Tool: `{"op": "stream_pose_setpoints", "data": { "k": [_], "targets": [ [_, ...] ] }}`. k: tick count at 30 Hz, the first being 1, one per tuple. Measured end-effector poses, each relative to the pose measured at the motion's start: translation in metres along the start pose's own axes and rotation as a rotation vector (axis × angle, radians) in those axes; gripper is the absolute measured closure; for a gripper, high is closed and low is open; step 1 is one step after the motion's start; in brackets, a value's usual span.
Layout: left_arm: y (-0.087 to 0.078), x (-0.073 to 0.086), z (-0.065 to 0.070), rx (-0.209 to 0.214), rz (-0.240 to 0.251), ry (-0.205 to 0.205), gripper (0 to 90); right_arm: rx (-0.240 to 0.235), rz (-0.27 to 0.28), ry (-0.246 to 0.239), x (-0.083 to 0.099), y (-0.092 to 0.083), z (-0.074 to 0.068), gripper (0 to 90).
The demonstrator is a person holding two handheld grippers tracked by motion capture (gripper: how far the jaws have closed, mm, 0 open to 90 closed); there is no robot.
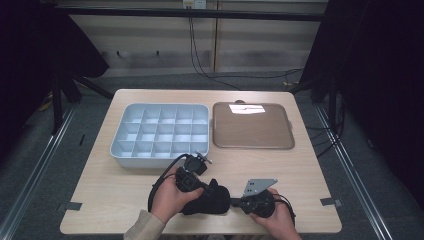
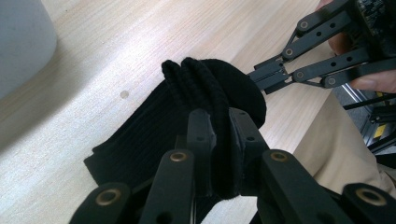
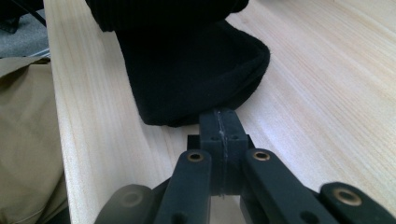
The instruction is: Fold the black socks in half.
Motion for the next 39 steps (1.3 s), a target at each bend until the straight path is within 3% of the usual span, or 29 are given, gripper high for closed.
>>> {"op": "stream_pose_setpoints", "data": {
  "k": [9, 39],
  "targets": [
    [0.002, -0.002, -0.002, -0.003, -0.002, -0.012, 80.0, 0.0, 0.002, 0.004, 0.0, 0.0, 0.0, 90.0],
    [0.016, -0.004, 0.0, 0.003, -0.028, 0.003, 79.1, 0.007, 0.01, 0.002, -0.003, 0.003, -0.003, 90.0]
  ]
}}
Point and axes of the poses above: each handheld gripper's, and its own axes: y roughly forward along the jaws, x roughly out of its underside, z roughly to its right, the point moved 3 cm from there along y, roughly forward along the jaws, and after that the axes turned 10 degrees about -z, right-handed, at the moved point
